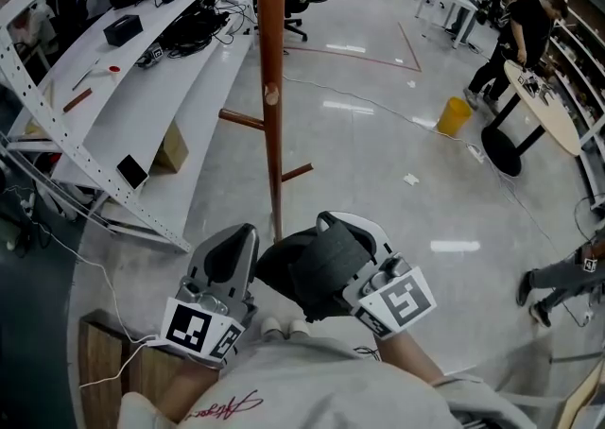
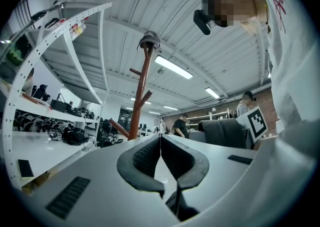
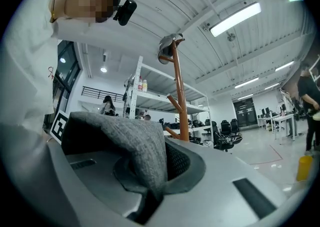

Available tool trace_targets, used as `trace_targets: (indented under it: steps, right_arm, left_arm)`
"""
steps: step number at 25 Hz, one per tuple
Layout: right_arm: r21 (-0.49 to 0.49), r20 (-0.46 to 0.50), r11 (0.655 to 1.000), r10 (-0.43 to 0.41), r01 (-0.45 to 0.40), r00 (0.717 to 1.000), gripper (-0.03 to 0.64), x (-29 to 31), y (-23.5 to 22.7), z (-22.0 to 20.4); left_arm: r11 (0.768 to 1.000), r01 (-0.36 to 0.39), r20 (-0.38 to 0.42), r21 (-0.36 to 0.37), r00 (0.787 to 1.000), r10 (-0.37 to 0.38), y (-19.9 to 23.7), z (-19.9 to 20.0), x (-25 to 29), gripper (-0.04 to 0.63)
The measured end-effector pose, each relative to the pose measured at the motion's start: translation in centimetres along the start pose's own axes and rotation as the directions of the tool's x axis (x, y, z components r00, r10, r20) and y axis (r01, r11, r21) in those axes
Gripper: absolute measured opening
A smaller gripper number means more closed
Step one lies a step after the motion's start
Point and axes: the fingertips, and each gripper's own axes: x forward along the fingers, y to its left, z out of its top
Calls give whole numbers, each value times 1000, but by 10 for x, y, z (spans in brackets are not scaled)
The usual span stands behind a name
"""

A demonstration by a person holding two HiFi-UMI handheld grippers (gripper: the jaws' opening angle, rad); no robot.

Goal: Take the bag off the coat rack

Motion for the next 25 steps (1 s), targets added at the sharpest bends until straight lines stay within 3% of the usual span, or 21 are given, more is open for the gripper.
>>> trace_targets:
  steps: [8, 25]
  right_arm:
    - [2, -52, 1000, 12, -11, 999, 17, -1, 0, -26]
    - [30, -7, 995, 94, -94, 995, 17, -4, 8, -16]
  left_arm:
    - [1000, -13, -25, 9, 1000, 13, -3, -13, 1, 20]
    - [997, -80, 6, 11, 997, 80, -12, -14, -7, 20]
